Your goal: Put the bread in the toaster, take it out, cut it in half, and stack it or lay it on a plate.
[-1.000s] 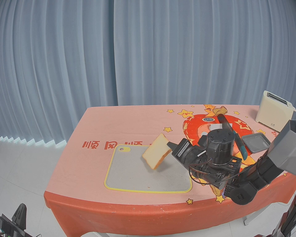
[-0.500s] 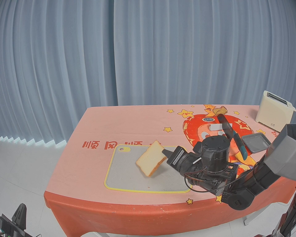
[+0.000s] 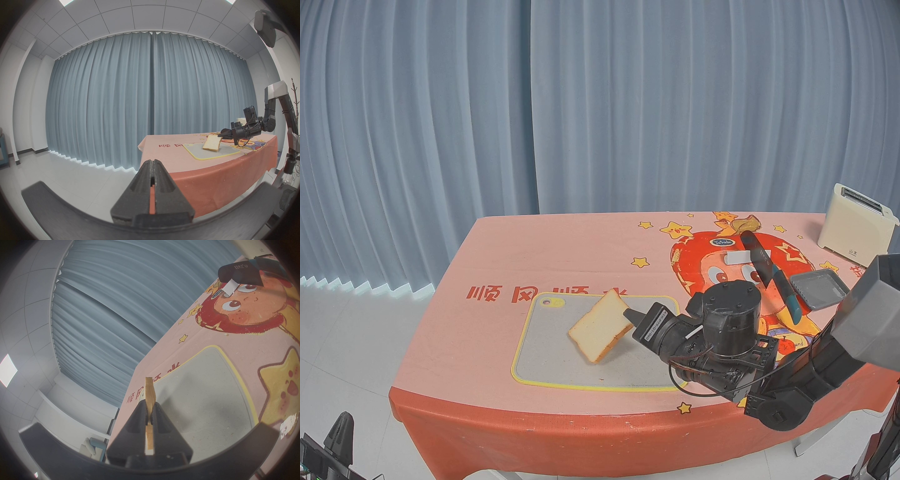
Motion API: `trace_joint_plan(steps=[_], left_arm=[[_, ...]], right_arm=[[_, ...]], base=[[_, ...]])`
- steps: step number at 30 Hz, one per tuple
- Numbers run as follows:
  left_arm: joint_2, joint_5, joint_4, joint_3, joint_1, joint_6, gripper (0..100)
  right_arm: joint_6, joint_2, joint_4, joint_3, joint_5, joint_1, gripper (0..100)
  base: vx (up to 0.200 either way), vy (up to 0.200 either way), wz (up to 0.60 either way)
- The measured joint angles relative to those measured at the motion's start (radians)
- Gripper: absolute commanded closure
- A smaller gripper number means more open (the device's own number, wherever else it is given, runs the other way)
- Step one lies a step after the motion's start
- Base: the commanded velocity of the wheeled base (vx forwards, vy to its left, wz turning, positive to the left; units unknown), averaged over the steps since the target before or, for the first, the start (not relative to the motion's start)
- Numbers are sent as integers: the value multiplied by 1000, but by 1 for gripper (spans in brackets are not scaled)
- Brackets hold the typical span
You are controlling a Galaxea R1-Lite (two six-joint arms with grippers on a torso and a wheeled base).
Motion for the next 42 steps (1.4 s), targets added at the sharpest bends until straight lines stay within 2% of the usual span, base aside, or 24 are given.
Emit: trace_joint_plan(steps=[20, 21, 29, 38, 42], left_arm=[[0, 0, 0, 0, -1, 0, 100], [0, 0, 0, 0, 0, 0, 100], [0, 0, 0, 0, -1, 0, 100], [0, 0, 0, 0, -1, 0, 100], [0, 0, 0, 0, -1, 0, 100]], right_arm=[[-1, 1, 0, 6, -14, 3, 100], [-1, 1, 0, 6, -14, 3, 0], [-6, 0, 7, 7, -15, 8, 0], [-64, -11, 33, 7, -16, 19, 0], [-72, -20, 106, -2, -15, 22, 0]], base=[[0, 0, 0], [0, 0, 0], [0, 0, 0], [0, 0, 0], [0, 0, 0]])
